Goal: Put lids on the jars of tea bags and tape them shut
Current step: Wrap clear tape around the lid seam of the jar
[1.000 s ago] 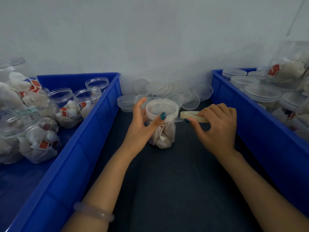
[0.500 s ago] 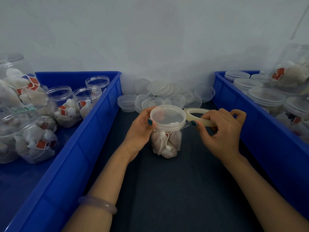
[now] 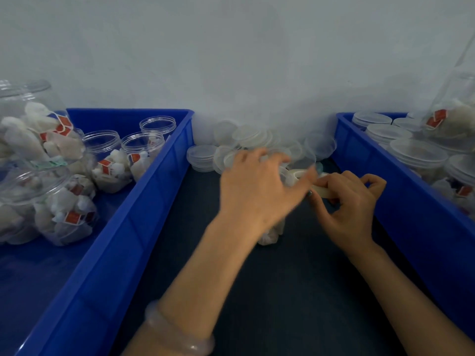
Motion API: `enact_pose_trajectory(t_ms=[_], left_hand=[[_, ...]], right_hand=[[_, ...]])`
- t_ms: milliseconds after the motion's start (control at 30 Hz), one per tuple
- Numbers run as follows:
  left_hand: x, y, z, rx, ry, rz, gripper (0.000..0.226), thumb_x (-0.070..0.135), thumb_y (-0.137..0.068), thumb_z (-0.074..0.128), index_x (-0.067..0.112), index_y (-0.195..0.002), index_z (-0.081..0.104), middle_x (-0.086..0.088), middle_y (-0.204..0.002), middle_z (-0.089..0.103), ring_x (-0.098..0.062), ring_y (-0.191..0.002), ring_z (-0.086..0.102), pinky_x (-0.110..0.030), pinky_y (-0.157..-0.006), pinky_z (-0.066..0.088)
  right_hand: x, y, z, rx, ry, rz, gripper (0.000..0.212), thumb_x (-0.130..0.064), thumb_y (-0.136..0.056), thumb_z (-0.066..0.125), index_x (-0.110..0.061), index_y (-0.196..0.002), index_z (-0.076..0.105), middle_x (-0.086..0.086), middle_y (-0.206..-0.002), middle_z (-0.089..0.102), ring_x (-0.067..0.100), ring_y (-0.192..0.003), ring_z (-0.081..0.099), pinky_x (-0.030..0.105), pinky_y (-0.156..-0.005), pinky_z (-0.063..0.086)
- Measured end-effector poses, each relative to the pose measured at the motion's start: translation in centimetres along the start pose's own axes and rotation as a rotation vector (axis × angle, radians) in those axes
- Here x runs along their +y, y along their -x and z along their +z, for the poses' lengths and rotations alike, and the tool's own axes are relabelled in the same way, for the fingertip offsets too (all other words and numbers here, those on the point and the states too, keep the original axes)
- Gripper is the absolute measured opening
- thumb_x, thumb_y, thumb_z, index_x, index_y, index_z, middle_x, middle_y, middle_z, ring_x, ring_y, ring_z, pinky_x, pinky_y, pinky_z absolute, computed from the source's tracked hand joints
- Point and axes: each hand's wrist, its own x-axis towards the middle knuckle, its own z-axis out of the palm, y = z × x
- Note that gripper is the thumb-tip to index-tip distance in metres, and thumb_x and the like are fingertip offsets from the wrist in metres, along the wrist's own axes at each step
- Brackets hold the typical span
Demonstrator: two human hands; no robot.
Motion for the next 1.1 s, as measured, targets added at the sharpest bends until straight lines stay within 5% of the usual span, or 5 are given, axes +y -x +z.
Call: enact_pose_trajectory(t_ms=[200,433,633,833,1100], left_hand=[[0.0,0.4,1.8,0.065,-0.132,0.088,0.060,0.080,-0.086,0.040,0.038,-0.123,0.061,0.012,-0.130,0.056,-0.015,-0.123,0.046,-0.031,-0.075,0.040],[-1.0,0.3,1.5,0.047,-0.003,0.124,0.068,0.080,-0.080,0.055,0.030,-0.126,0.053,0.014,-0.121,0.062,-0.009,-0.114,0.052,-0.026,-0.076,0.040],[-1.5,0.4,1.0,-0.010,0.146,0.159,0.053,0.062,-0.083,0.066,0.032,-0.126,0.056,0.014,-0.124,0.061,-0.006,-0.116,0.052,-0.029,-0.091,0.045],[-2.0,0.3,0.5,-0.084,0.342,0.200,0.061,0.045,-0.077,0.080,0.036,-0.133,0.056,0.020,-0.132,0.056,0.005,-0.119,0.049,-0.005,-0.093,0.034],[-2.8,-0.7,-0.9,-0.292,0.373,0.330,0.073,0.029,-0.077,0.083,0.032,-0.142,0.052,0.021,-0.151,0.041,0.003,-0.137,0.038,-0.030,-0.113,0.037]], right_hand=[[0.5,0.1,-0.5,-0.073,0.074,-0.037,0.026,-0.041,-0.093,0.056,-0.021,-0.079,0.064,-0.017,-0.074,0.045,0.011,-0.071,0.047,0.037,-0.080,0.020],[1.1,-0.1,-1.1,-0.158,0.203,-0.086,0.030,-0.048,-0.095,0.050,-0.023,-0.085,0.064,-0.009,-0.085,0.058,0.015,-0.086,0.052,0.035,-0.081,0.014],[0.8,-0.7,-1.4,-0.234,0.210,0.006,0.049,-0.057,-0.101,0.032,-0.020,-0.087,0.062,-0.005,-0.087,0.057,0.020,-0.088,0.053,0.036,-0.080,0.015],[0.7,-1.2,-1.7,-0.273,0.155,0.077,0.055,-0.069,-0.092,0.038,-0.021,-0.081,0.063,-0.011,-0.085,0.054,0.018,-0.084,0.051,0.036,-0.080,0.017],[0.2,-1.4,-1.7,-0.356,0.032,0.063,0.055,-0.073,-0.089,0.039,-0.024,-0.083,0.062,-0.014,-0.081,0.048,0.012,-0.083,0.043,0.038,-0.077,0.018]])
